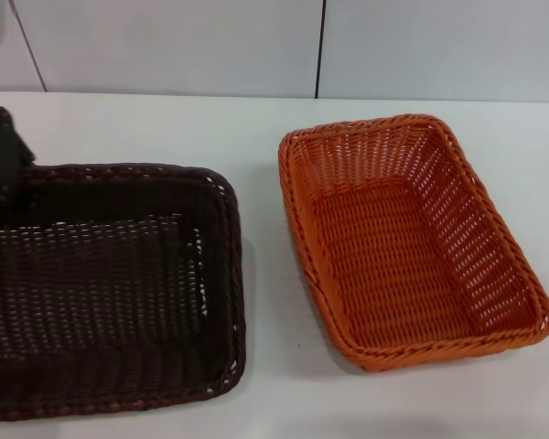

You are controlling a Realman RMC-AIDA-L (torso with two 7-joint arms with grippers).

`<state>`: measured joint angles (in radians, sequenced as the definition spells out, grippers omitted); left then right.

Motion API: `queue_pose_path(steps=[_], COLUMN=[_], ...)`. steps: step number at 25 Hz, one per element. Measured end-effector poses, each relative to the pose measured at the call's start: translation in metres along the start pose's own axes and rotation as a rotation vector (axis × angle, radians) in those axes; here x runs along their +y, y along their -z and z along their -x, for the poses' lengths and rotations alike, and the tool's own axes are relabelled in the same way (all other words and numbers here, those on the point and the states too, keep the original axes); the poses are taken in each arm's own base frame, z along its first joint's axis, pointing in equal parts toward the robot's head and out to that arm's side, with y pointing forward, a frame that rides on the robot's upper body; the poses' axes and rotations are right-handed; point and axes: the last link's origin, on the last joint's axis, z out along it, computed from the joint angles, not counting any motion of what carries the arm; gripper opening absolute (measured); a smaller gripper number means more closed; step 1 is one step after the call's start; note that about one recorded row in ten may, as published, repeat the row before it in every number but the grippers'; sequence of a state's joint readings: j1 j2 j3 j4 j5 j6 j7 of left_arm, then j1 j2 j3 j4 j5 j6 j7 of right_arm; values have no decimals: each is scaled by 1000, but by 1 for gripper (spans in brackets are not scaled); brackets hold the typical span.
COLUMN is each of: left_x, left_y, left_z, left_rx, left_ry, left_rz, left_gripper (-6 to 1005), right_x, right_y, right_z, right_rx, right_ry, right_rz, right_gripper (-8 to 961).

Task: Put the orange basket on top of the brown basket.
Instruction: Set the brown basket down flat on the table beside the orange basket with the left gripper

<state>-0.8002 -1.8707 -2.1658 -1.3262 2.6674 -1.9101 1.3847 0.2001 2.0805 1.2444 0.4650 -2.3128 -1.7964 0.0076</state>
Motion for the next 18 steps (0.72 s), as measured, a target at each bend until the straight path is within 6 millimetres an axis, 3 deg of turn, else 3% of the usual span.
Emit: queue_pose_path(steps=[8, 9, 15, 18], left_x=[1, 2, 1, -7], left_y=[-26, -36, -50, -68], left_z=[-39, -47, -57, -81], left_rx=[3, -6, -10, 5], left_ry=[-146, -171, -198, -195], left_rz=[37, 36, 7, -67], left_gripper=[166, 166, 166, 158], right_x=[1, 1, 2, 3], right_y=[10, 11, 12, 13], right_z=[6, 7, 10, 12], right_rx=[-6, -7, -15, -23], right_ry=[-7, -9, -21, -25], right_rz=[10, 10, 14, 23], right_gripper=[675, 675, 674, 674])
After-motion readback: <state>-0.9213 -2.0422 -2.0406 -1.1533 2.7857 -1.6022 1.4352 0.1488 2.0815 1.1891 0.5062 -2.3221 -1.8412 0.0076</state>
